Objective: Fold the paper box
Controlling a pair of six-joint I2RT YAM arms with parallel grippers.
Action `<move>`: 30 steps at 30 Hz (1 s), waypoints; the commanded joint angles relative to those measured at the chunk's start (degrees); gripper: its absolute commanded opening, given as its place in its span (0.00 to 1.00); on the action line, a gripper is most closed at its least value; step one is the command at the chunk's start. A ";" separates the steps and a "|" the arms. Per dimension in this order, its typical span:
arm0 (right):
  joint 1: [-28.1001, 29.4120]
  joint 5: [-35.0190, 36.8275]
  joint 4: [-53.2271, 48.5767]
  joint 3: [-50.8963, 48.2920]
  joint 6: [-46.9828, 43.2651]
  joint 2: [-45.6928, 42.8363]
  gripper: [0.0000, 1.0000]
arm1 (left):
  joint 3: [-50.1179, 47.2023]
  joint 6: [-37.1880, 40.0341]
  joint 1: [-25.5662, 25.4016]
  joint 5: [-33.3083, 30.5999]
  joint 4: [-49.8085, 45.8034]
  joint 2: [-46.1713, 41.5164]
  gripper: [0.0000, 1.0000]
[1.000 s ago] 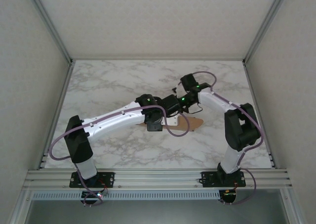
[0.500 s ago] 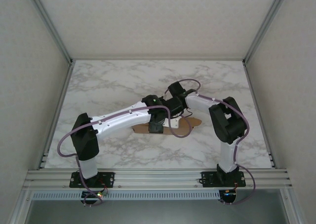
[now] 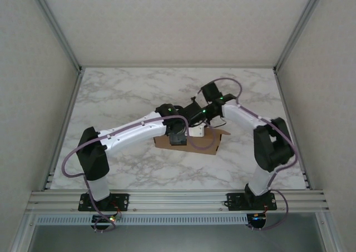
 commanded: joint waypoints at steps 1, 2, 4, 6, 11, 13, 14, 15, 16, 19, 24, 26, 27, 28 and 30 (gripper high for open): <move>-2.02 7.46 -4.91 2.11 -2.29 -5.59 0.68 | -0.83 0.98 0.59 0.47 2.24 -2.78 0.76; -2.38 8.12 -5.04 1.97 -2.84 -6.61 0.69 | -1.23 1.13 0.75 0.27 2.85 -3.22 0.76; -3.14 8.47 -5.39 1.93 -3.55 -7.94 0.70 | -1.31 1.58 1.01 1.56 3.03 -3.97 0.77; -3.29 9.22 -6.29 2.44 -4.34 -8.56 0.70 | -1.50 1.52 1.21 2.74 3.94 -4.74 0.77; -3.39 8.45 -5.89 1.66 -4.61 -9.81 0.71 | -2.02 1.20 1.38 4.29 5.06 -6.29 0.79; -3.37 8.47 -5.35 1.01 -4.62 -10.82 0.71 | -2.21 0.67 1.26 4.90 4.83 -6.89 0.80; -3.37 8.61 -5.55 1.02 -4.73 -11.07 0.71 | -2.55 0.54 1.21 4.85 4.90 -7.24 0.80; -3.45 8.45 -5.74 1.15 -4.96 -11.47 0.71 | -2.93 0.38 1.13 4.77 5.00 -7.70 0.80; -3.40 8.26 -5.81 1.28 -5.03 -11.70 0.71 | -3.12 0.14 1.18 4.81 5.19 -8.17 0.80; -3.43 8.64 -6.51 2.07 -5.57 -12.64 0.71 | -3.76 -0.48 1.04 5.10 6.43 -10.09 0.80; -3.45 11.94 -8.29 4.48 -7.11 -15.23 0.71 | -5.45 -1.37 1.08 5.01 11.89 -14.83 0.80; -3.42 13.84 -8.75 5.14 -8.17 -17.06 0.70 | -6.09 -2.38 0.95 4.74 14.92 -17.09 0.79; -3.41 15.21 -9.03 5.40 -8.62 -18.29 0.69 | -6.85 -2.92 0.86 4.30 16.94 -18.61 0.78; -3.44 16.71 -9.16 5.50 -8.90 -19.24 0.68 | -7.66 -3.59 0.86 3.92 18.77 -20.13 0.78; -3.43 20.74 -8.90 4.64 -9.95 -22.94 0.66 | -10.36 -4.83 0.86 2.94 22.73 -24.41 0.77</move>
